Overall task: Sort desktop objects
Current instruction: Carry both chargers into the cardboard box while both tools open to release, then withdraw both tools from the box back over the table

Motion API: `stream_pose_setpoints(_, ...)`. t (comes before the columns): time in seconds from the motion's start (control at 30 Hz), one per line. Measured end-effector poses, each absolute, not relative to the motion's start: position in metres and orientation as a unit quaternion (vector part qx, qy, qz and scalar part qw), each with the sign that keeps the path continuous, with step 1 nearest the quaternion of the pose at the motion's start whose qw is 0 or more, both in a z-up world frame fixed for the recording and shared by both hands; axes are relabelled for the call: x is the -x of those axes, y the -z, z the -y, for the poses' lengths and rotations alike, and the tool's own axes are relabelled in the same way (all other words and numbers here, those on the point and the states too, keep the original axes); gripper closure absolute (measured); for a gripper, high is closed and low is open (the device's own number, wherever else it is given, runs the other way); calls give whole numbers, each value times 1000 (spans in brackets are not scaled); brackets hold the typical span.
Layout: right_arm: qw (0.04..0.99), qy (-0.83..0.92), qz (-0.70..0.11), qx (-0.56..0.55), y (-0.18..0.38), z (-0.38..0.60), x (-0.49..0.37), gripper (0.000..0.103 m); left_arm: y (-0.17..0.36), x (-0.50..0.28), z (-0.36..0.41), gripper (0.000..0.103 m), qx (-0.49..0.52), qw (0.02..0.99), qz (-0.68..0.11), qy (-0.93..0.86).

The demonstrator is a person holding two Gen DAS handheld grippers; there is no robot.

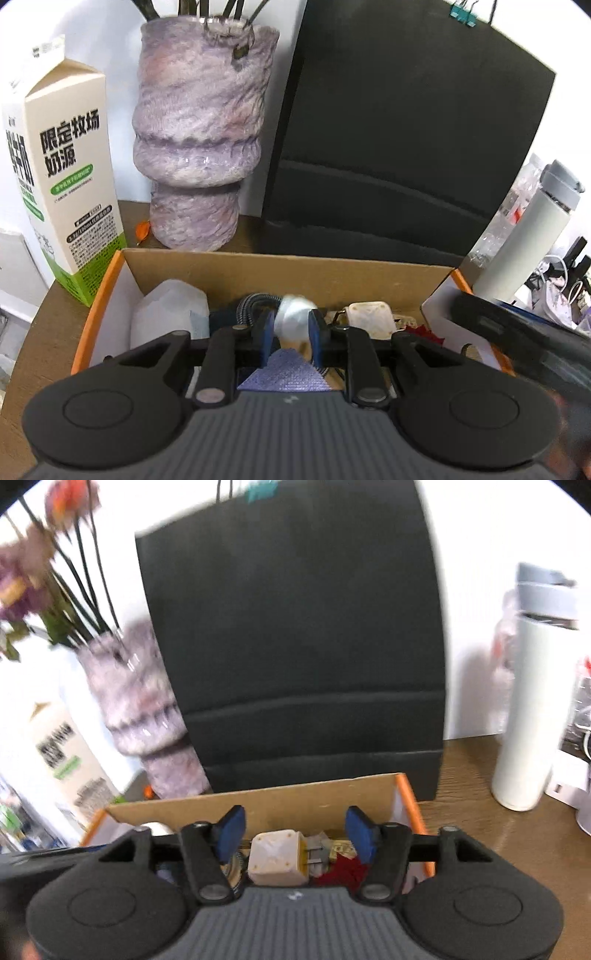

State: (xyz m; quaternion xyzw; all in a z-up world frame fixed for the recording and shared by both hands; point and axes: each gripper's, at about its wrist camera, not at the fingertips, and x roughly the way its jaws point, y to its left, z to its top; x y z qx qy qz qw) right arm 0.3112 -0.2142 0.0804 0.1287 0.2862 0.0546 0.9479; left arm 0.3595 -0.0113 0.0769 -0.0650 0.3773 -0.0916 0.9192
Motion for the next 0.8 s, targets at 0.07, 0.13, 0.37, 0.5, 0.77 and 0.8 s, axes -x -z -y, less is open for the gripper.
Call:
stream_pose_setpoints(0.07,954,-58,-264,-129,-83,225,-282,24,-74,-364,9,57,75,915,-385,89)
stream_pose_setpoints(0.13,959,-62,-254,-114,-84,232,-258,24,-73,-364,8,43,74,916,-385,86)
stream_pose_setpoints(0.37,962,-68,-252,-84,-75,250,-181,24,-129,-318,0,27,58,951,-301,50)
stream_pose_setpoints(0.5,958,-77,-271,-52,-68,253,-149,22,-164,-267,-5,21,93,963,-247,54)
stream_pose_setpoints(0.77,948,-97,-295,-67,-42,251,-122,19,-154,-197,9,10,-25,965,-259,28)
stream_pose_setpoints(0.8,948,-102,-293,-69,-41,247,-120,19,-144,-190,9,10,-33,962,-269,28)
